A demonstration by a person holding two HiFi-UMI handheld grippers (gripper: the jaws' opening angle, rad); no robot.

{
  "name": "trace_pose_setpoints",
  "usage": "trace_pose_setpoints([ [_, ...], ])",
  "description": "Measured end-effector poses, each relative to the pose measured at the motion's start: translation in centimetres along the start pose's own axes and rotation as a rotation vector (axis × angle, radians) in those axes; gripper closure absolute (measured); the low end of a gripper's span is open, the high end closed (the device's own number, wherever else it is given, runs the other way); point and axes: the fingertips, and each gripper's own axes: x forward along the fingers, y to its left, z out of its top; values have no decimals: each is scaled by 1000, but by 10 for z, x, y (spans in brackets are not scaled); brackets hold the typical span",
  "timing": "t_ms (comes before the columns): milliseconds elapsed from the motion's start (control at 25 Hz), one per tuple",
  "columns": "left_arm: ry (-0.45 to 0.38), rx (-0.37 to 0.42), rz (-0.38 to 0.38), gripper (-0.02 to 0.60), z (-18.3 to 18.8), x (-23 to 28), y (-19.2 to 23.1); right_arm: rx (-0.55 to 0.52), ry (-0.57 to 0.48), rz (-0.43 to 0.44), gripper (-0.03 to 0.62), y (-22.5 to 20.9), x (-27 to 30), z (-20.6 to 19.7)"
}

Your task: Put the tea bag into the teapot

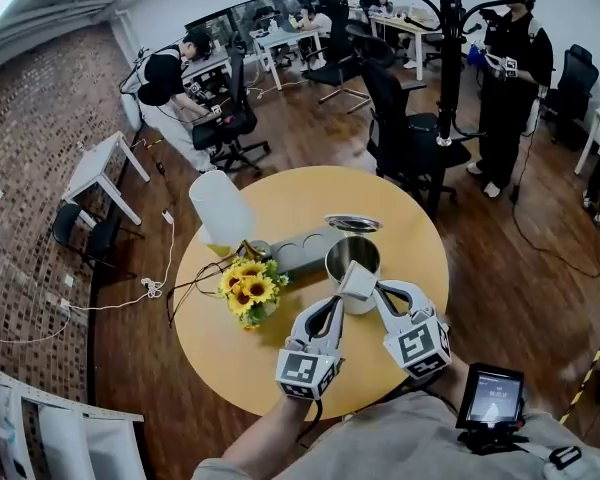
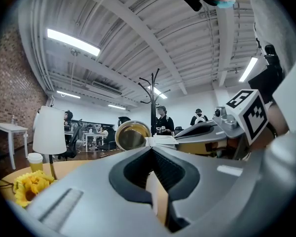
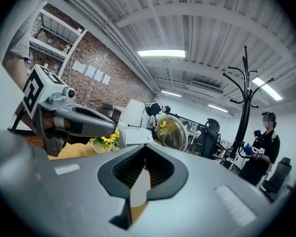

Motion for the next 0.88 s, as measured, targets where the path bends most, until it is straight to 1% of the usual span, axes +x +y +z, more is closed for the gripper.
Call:
trace_pose_setpoints([
  [120, 3, 7, 18, 580, -3, 14, 4, -22, -2, 14, 582, -13, 8, -4],
  [240, 13, 9, 59, 580, -5, 36, 11, -35, -4, 48, 582, -32, 22, -12],
  [520, 39, 1, 221, 580, -7, 71, 15, -90, -20, 203, 583, -64, 48, -28],
  [600, 51, 2, 272, 580, -8, 75, 17, -106, -24, 256, 582, -68, 57, -31],
  [720, 75, 2, 341, 580, -21, 79, 29, -137, -28, 323, 583, -64, 77, -41],
  [880, 95, 2, 414, 580, -31, 76, 38, -207, -24, 397, 583, -54, 95, -50],
])
